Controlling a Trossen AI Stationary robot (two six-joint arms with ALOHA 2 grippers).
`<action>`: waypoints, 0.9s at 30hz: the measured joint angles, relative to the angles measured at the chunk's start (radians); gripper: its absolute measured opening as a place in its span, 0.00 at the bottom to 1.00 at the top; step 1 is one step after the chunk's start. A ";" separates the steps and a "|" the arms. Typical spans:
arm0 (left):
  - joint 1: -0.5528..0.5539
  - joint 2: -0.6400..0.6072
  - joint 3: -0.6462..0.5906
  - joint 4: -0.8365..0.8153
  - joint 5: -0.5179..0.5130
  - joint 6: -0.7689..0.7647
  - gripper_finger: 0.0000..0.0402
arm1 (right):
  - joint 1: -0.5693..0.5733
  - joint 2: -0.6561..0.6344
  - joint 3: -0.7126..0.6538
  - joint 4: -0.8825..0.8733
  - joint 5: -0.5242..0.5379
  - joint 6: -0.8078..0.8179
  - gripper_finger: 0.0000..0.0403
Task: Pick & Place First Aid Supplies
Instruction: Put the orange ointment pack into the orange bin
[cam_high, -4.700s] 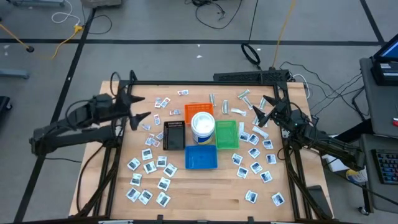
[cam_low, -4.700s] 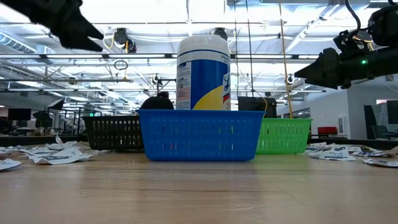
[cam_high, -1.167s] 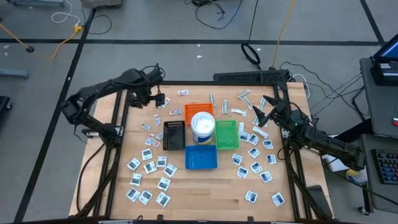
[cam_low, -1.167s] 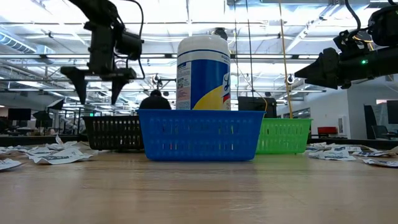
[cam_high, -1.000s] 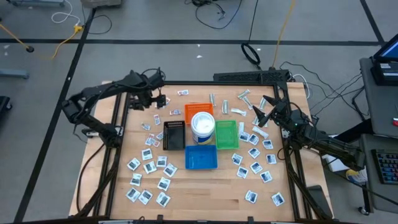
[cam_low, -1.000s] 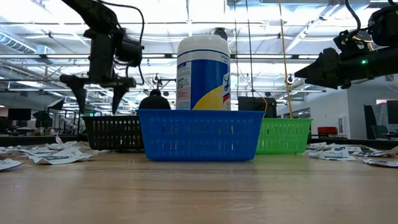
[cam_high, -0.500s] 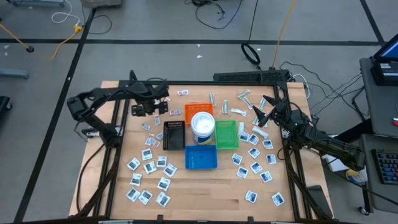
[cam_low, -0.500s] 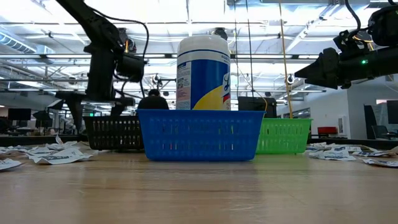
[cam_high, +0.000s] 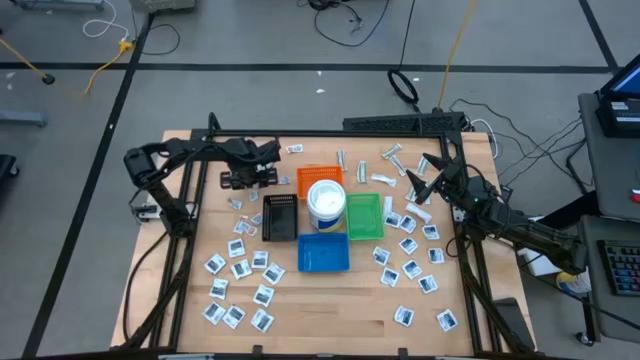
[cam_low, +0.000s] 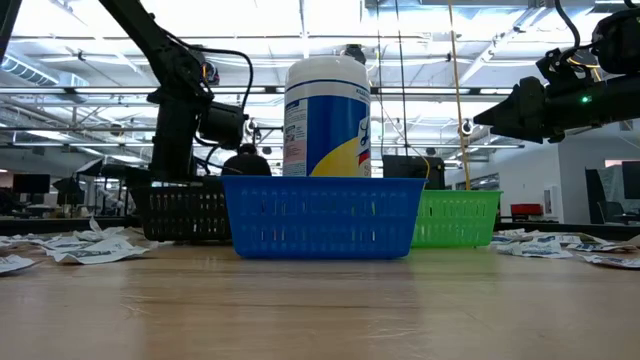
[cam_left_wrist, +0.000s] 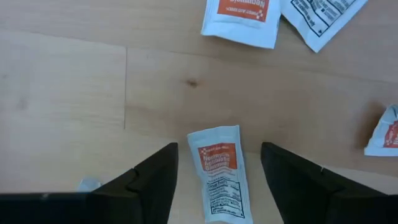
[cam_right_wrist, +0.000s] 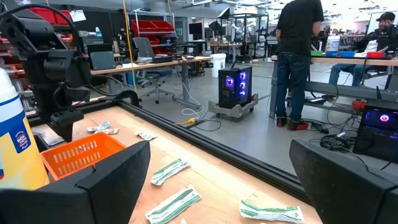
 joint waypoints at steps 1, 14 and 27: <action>-0.003 0.004 0.002 0.003 0.002 -0.003 0.58 | 0.000 0.000 0.000 0.000 0.000 0.000 0.94; -0.004 0.006 0.000 0.004 0.015 -0.033 0.33 | 0.000 0.000 0.000 0.000 0.000 0.000 0.94; -0.002 -0.005 -0.044 0.061 0.053 0.040 0.08 | 0.000 0.000 0.000 0.000 0.000 0.000 0.94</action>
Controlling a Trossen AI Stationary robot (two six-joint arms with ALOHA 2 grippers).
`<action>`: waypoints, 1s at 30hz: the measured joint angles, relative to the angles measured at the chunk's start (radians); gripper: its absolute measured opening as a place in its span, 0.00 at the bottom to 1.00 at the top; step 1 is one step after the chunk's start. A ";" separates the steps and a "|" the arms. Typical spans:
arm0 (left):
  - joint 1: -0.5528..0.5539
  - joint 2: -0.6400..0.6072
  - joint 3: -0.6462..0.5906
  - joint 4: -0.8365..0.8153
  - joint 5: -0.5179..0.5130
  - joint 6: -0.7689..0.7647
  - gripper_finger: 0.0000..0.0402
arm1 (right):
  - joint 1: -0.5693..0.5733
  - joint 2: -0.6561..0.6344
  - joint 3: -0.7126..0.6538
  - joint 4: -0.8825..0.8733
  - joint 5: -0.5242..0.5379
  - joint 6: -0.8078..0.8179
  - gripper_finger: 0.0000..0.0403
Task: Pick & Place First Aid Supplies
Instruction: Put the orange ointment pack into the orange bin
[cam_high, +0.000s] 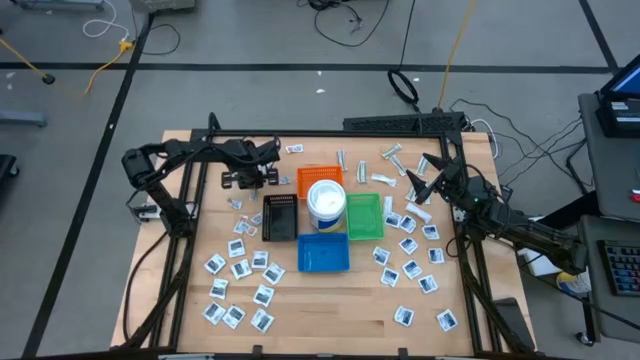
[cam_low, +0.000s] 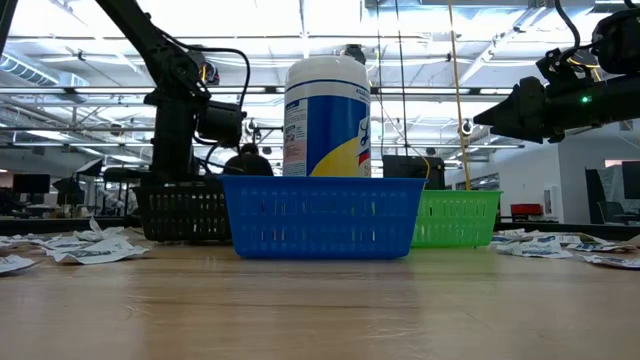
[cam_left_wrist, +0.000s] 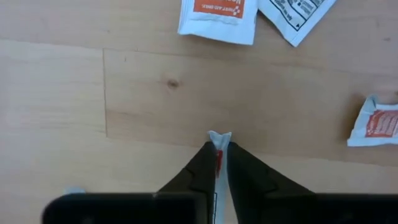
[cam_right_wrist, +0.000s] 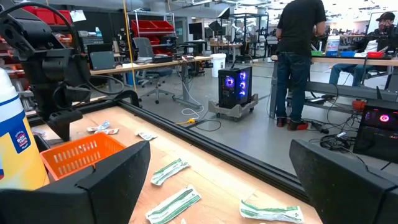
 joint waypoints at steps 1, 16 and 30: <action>0.002 -0.005 0.000 -0.001 -0.001 0.012 0.07 | 0.000 0.000 0.000 0.000 0.000 0.000 0.94; 0.049 -0.113 -0.002 -0.110 0.076 0.349 0.01 | 0.000 0.000 0.000 0.000 0.000 0.000 0.94; 0.044 -0.118 0.127 -0.290 0.074 0.983 0.00 | 0.000 0.000 0.000 0.000 0.000 0.000 0.94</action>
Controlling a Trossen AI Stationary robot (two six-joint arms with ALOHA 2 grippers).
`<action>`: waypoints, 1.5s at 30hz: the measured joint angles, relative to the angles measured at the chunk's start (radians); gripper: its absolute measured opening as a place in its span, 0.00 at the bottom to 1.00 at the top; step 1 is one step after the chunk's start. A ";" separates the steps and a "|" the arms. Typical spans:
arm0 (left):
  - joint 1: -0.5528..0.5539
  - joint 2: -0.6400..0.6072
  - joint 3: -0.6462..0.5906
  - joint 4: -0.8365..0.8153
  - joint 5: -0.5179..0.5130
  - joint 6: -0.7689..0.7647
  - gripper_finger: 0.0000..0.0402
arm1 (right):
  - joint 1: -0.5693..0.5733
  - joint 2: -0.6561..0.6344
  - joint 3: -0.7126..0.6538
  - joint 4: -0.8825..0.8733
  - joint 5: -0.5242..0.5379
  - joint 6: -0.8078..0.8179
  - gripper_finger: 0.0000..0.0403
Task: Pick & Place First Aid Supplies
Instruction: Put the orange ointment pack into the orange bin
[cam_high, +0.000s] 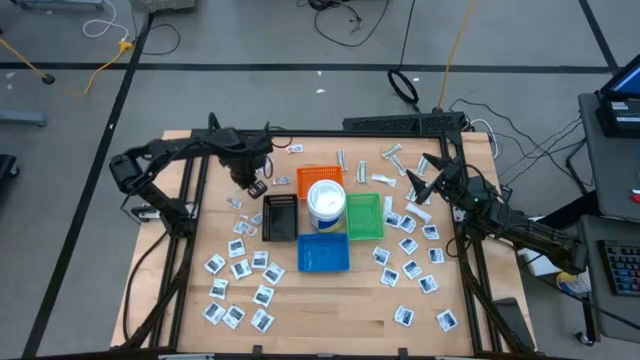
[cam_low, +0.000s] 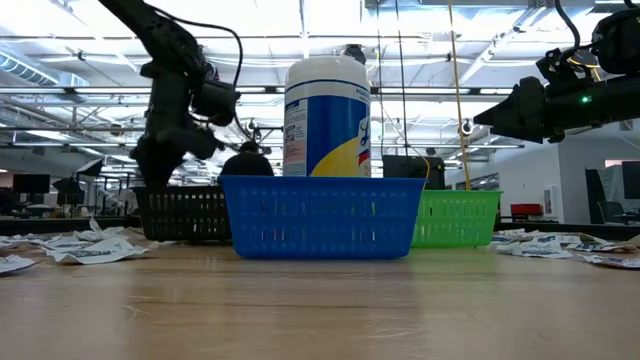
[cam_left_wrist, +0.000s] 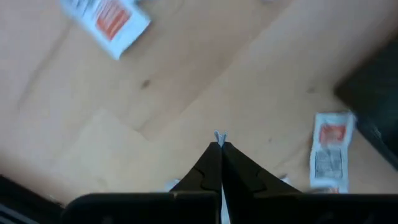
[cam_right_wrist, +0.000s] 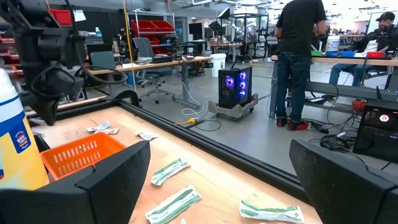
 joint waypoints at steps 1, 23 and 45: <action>-0.004 0.000 0.016 0.000 0.000 0.045 0.00 | 0.000 0.000 0.000 0.000 0.000 0.000 0.94; -0.089 0.186 0.442 0.028 0.100 0.661 0.00 | 0.000 0.000 0.000 0.000 0.000 0.000 0.94; -0.196 0.385 0.513 0.274 0.173 0.597 0.00 | 0.000 0.000 0.000 0.000 0.000 0.000 0.94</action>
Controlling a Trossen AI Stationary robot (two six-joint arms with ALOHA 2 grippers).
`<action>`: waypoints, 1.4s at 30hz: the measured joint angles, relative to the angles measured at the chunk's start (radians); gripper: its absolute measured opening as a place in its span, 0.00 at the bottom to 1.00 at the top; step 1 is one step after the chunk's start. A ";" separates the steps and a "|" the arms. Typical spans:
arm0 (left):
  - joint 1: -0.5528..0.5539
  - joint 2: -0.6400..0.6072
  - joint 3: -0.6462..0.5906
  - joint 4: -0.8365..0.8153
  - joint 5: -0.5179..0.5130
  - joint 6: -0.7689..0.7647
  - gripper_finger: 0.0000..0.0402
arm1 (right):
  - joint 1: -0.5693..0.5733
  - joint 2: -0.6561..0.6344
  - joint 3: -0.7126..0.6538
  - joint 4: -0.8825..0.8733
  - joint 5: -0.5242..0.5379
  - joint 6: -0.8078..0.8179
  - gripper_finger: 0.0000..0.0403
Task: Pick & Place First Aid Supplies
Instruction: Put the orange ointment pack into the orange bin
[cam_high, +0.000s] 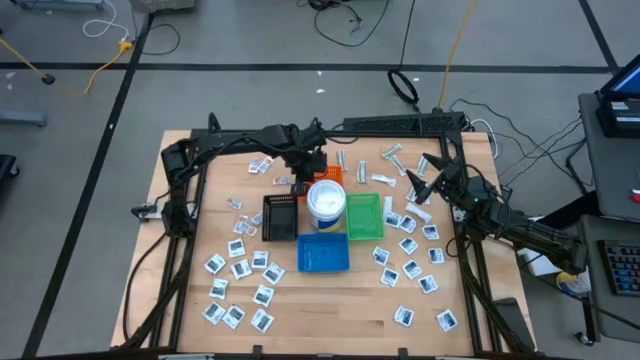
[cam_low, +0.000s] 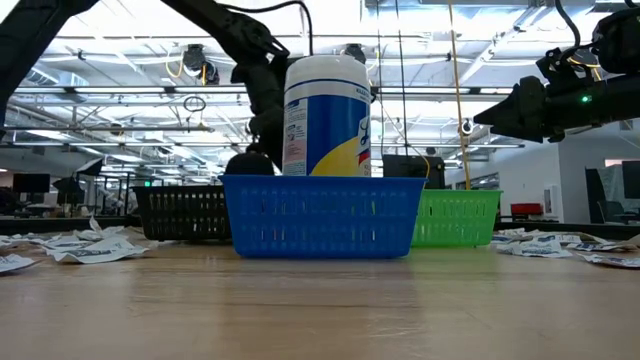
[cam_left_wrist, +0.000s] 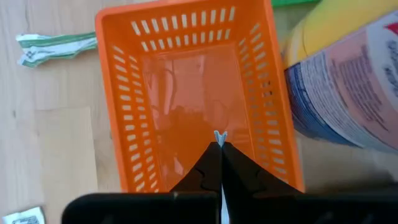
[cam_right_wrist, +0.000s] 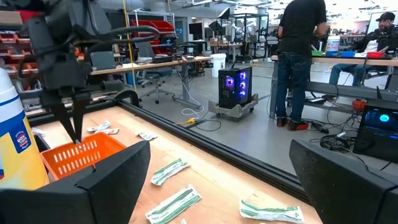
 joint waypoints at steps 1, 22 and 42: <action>0.000 0.004 0.000 0.005 -0.002 -0.009 0.00 | 0.000 0.000 0.000 0.000 0.000 0.000 0.94; 0.035 -0.017 0.000 -0.080 -0.121 -0.007 0.53 | 0.000 0.000 0.000 0.000 0.000 0.000 0.94; 0.195 -0.051 -0.012 -0.280 -0.194 0.055 0.57 | 0.000 0.000 0.000 0.000 0.000 0.000 0.94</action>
